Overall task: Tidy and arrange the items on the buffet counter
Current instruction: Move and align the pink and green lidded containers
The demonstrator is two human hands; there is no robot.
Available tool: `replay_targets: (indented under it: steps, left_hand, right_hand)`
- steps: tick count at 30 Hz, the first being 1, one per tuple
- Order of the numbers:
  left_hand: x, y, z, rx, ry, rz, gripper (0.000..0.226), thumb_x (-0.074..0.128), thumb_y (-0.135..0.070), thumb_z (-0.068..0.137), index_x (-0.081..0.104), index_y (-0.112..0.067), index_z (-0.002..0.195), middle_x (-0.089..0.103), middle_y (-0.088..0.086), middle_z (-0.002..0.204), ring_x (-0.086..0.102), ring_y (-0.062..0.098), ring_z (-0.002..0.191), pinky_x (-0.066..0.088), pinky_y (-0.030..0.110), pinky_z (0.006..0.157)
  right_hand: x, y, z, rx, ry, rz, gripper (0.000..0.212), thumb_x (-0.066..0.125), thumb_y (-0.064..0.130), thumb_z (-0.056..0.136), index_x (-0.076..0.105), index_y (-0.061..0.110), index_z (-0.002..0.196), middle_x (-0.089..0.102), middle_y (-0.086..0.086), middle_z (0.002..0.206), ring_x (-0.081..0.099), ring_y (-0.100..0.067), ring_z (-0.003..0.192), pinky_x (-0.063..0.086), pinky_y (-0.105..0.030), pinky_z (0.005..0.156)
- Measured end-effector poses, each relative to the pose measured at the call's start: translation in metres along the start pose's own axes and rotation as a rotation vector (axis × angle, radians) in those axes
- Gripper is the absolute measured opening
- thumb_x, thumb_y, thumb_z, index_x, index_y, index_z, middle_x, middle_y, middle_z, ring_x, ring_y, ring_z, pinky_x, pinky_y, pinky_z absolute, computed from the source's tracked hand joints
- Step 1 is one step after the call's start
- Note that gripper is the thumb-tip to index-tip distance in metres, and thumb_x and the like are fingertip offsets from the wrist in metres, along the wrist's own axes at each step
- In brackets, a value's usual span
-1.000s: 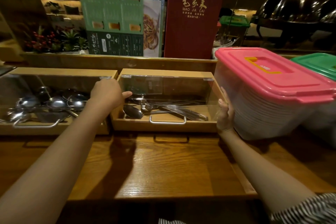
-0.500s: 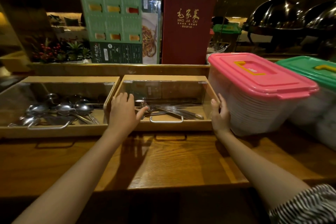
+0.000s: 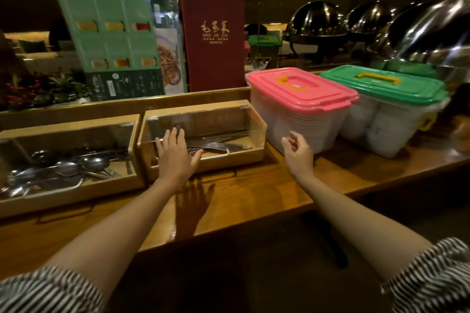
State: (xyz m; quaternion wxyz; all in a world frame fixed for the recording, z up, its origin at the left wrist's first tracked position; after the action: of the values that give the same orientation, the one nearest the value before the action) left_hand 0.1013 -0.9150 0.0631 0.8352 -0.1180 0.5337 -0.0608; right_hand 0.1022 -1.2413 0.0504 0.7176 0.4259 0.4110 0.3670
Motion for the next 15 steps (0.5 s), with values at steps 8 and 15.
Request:
replay_targets:
  steps: [8, 15]
  left_hand:
    - [0.006, -0.1, -0.01, 0.076, 0.066, -0.378, 0.073, 0.06, -0.04, 0.093, 0.029, -0.006, 0.15, 0.029, 0.012, 0.157, 0.019, 0.027, 0.148, 0.009, 0.045, 0.122]
    - [0.007, -0.198, 0.013, 0.094, 0.026, -0.58, 0.057, 0.065, -0.037, 0.09, 0.05, -0.003, 0.133, 0.054, 0.014, 0.134, 0.046, 0.028, 0.128, 0.035, 0.037, 0.106]
  right_hand:
    - [-0.084, 0.004, 0.0, 0.01, -0.132, -0.052, 0.041, 0.059, 0.022, 0.096, 0.054, 0.008, 0.134, 0.063, -0.003, 0.111, 0.057, -0.01, 0.097, 0.036, 0.005, 0.062]
    - [-0.136, 0.001, 0.071, 0.028, -0.209, -0.033, 0.048, 0.057, 0.03, 0.096, 0.048, 0.009, 0.137, 0.061, -0.007, 0.125, 0.058, -0.019, 0.111, 0.046, -0.03, 0.091]
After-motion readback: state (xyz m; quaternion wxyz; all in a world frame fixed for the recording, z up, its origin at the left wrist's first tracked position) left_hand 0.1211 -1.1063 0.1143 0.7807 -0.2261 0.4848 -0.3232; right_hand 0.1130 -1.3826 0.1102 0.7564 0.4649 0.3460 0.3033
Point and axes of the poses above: each hand's wrist, its own z-axis towards the middle knuckle, its own x-axis out of the palm, y = z × x, the point moved 7 cm from there along z, towards the middle knuckle
